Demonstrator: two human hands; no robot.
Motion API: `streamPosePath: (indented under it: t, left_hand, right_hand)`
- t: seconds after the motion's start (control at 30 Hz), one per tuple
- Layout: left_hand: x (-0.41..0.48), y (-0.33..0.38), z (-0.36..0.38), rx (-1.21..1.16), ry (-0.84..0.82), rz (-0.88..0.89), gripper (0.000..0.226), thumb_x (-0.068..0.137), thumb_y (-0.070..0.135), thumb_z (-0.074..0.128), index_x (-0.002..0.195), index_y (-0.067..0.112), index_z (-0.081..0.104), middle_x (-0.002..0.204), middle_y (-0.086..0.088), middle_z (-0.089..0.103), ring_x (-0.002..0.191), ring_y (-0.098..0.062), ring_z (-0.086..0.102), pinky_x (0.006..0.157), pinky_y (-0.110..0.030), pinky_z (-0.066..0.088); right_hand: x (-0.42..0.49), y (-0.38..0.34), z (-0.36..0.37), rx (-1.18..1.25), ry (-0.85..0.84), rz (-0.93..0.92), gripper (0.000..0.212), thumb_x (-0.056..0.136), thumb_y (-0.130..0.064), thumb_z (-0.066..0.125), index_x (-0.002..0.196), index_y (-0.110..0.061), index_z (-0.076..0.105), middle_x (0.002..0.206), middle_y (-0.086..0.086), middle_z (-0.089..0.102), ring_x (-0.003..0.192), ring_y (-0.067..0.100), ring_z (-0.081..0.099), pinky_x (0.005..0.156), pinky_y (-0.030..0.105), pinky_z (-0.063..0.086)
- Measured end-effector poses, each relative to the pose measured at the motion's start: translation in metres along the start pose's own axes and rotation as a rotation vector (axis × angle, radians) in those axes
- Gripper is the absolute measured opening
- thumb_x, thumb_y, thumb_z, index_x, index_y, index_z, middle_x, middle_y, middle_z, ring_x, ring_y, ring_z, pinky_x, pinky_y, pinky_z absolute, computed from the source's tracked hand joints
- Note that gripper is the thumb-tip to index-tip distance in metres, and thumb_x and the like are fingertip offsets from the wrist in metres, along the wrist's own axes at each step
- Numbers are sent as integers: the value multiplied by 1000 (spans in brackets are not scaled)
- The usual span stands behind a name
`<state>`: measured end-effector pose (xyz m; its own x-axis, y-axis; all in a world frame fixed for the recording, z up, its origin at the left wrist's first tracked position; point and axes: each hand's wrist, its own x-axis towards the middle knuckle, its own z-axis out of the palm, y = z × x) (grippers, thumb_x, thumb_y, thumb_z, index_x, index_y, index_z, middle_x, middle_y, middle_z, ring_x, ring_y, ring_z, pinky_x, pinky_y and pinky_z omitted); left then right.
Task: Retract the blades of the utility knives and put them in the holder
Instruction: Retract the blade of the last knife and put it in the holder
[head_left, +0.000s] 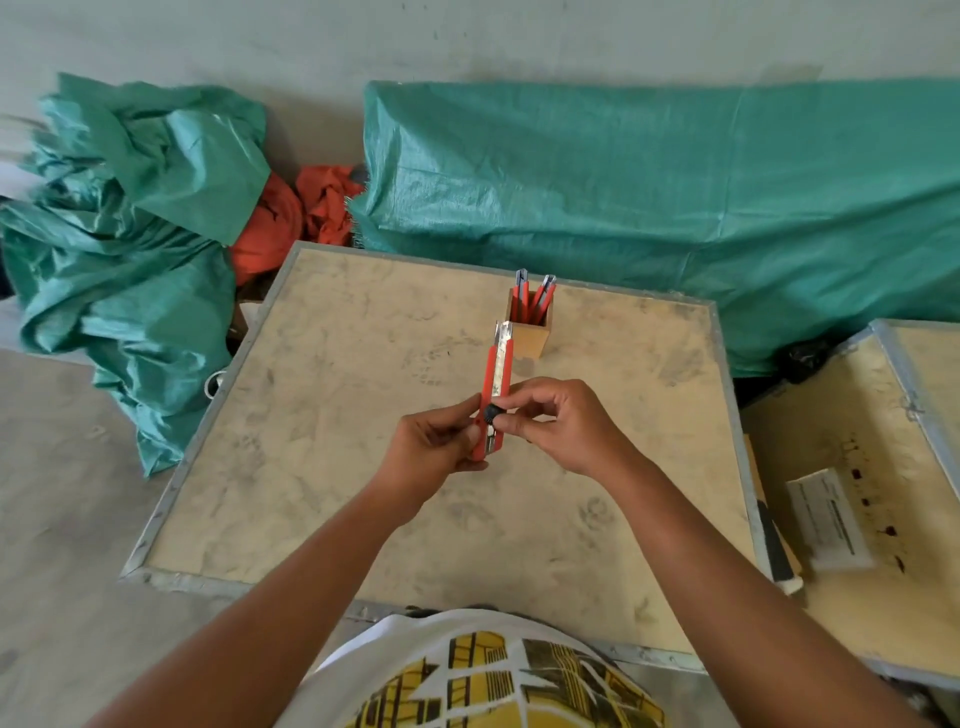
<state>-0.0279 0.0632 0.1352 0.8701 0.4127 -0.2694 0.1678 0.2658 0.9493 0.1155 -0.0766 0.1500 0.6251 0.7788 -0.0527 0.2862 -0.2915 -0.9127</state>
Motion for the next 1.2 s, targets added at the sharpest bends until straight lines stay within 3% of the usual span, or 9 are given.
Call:
streamPosePath:
  t: [0.13, 0.33, 0.57, 0.7, 0.77, 0.93, 1.1, 1.2]
  left_hand:
    - [0, 10, -18, -12, -50, 22, 40, 92, -3, 58, 129, 12, 60, 86, -1, 76, 85, -19, 73, 80, -42, 62]
    - [-1, 17, -35, -36, -102, 11, 41, 92, -2, 58, 132, 8, 58, 104, -14, 73, 87, -15, 72, 81, -40, 61]
    - [-3, 14, -42, -53, -96, -9, 36, 92, 0, 59, 128, 6, 62, 109, -13, 74, 90, -19, 72, 80, -37, 61]
    - [-2, 13, -42, -81, -96, -7, 35, 91, 1, 60, 126, 7, 64, 114, -13, 73, 102, -26, 71, 81, -38, 61]
    - [-2, 14, -39, -88, -103, -3, 35, 91, 1, 60, 125, 7, 64, 113, -12, 74, 103, -26, 71, 81, -37, 61]
    - [1, 15, -29, -97, -68, 6, 33, 91, -1, 60, 122, 9, 66, 111, -14, 74, 101, -30, 69, 82, -40, 61]
    - [1, 16, -19, -92, -17, 22, 32, 91, -2, 59, 122, 7, 65, 113, -16, 73, 104, -32, 69, 87, -47, 59]
    - [1, 16, -11, -100, -5, 21, 33, 91, -1, 59, 124, 5, 64, 114, -18, 73, 106, -34, 69, 88, -47, 59]
  right_hand:
    - [-2, -16, 10, -32, -17, -31, 26, 80, -9, 85, 105, -13, 81, 106, -4, 76, 87, 0, 72, 80, 10, 54]
    - [-6, -23, 30, -42, 28, -65, 30, 89, -10, 77, 116, -20, 78, 116, -5, 74, 98, 12, 71, 84, 19, 57]
    - [-11, -23, 46, -26, 184, 28, 23, 78, -25, 88, 95, -20, 74, 101, -9, 75, 73, 7, 68, 77, 30, 61]
    - [-13, -26, 40, 18, 104, -3, 31, 86, -19, 82, 115, -26, 76, 115, -8, 74, 84, 15, 73, 81, 27, 61]
    - [-13, -25, 36, -9, 108, -48, 27, 87, -15, 81, 112, -22, 78, 115, -4, 75, 90, 15, 73, 82, 26, 60]
    - [-13, -27, 35, -59, 209, -34, 21, 81, -24, 86, 97, -18, 74, 101, -7, 75, 78, 9, 70, 73, 29, 61]
    - [-12, -25, 22, -34, 109, -58, 31, 86, -21, 82, 116, -27, 76, 115, -9, 73, 84, 12, 71, 79, 22, 59]
    - [-11, -23, 16, -46, 136, -91, 21, 84, -17, 83, 105, -21, 79, 107, -7, 75, 84, 13, 72, 77, 24, 60]
